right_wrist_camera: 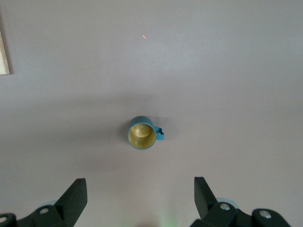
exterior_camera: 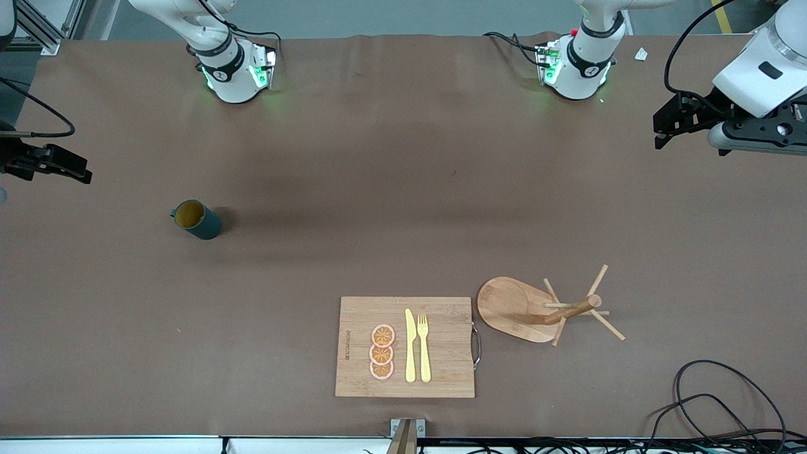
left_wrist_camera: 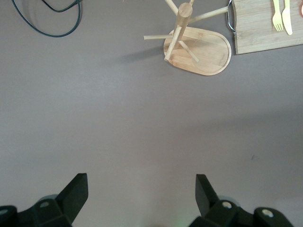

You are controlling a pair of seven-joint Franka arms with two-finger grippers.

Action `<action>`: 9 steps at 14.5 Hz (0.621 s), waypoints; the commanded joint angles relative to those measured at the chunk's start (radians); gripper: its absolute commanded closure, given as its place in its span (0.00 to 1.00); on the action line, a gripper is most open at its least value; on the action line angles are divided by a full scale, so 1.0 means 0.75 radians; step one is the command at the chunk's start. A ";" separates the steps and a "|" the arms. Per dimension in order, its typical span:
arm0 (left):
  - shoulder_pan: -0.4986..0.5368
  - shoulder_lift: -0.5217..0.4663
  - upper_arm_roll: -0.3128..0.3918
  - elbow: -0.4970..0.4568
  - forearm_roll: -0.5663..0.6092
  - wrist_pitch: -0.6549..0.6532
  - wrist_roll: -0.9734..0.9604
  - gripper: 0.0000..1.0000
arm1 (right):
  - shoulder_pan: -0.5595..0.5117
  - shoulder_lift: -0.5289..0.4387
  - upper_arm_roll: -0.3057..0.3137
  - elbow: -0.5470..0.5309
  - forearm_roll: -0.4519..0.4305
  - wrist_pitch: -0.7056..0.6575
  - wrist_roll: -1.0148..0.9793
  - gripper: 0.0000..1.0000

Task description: Transfer cup from left to right arm and place

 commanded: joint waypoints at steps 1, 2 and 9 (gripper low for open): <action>0.009 -0.012 -0.002 0.013 -0.007 -0.013 0.027 0.00 | -0.001 -0.003 0.005 0.004 0.006 0.018 0.023 0.00; 0.007 -0.012 -0.002 0.013 -0.005 -0.013 0.025 0.00 | 0.003 -0.003 0.005 0.002 0.018 0.020 0.023 0.00; 0.009 -0.012 -0.002 0.013 -0.007 -0.017 0.027 0.00 | -0.021 0.001 -0.001 -0.025 0.037 0.090 0.017 0.00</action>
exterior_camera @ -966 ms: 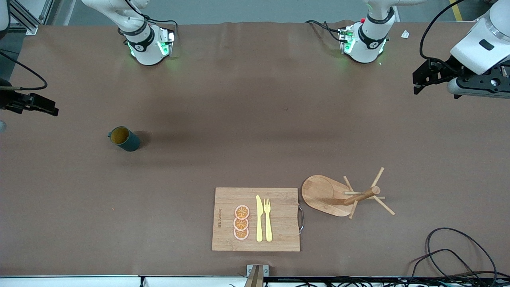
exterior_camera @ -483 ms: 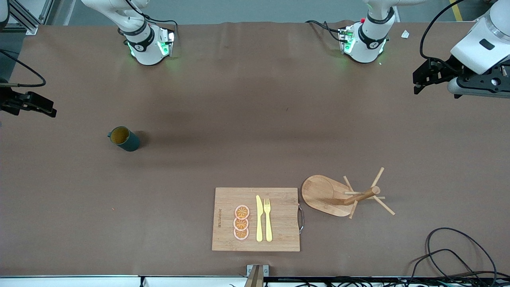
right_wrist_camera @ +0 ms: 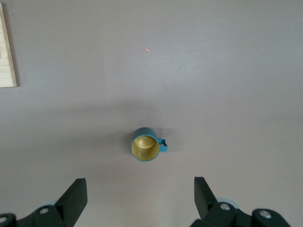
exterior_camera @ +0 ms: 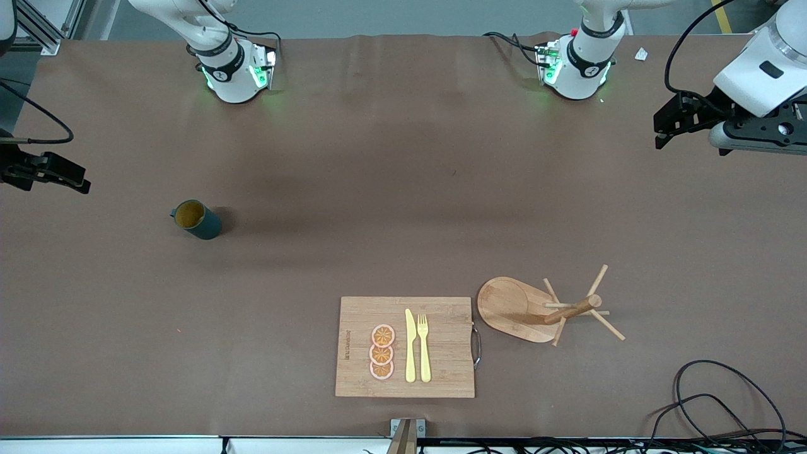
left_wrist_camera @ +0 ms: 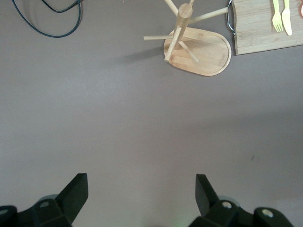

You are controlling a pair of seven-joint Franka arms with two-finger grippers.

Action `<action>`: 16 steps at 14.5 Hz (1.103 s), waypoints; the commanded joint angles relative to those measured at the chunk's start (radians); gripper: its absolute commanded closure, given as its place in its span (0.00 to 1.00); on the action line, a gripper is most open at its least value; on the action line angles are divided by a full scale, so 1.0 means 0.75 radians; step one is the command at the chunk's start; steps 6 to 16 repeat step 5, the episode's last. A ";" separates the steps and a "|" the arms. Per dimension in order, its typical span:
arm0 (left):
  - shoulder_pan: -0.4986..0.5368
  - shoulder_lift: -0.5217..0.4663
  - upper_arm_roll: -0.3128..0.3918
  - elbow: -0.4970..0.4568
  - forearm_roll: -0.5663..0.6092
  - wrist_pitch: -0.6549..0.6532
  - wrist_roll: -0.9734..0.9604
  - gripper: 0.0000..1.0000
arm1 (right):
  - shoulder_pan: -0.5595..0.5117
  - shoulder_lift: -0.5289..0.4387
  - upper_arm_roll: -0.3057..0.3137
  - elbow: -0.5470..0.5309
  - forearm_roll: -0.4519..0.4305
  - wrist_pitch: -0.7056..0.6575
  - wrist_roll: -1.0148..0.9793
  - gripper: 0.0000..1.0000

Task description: Transfer cup from left to right arm and place

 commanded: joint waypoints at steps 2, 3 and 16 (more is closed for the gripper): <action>0.009 -0.012 -0.002 0.010 -0.009 -0.017 0.025 0.00 | -0.021 -0.012 0.004 -0.022 0.019 0.017 0.010 0.00; 0.009 -0.012 -0.002 0.010 -0.011 -0.017 0.025 0.00 | -0.023 -0.014 0.004 -0.022 0.019 0.017 0.006 0.00; 0.009 -0.012 -0.002 0.010 -0.013 -0.017 0.021 0.00 | -0.027 -0.012 0.004 -0.022 0.019 0.017 0.004 0.00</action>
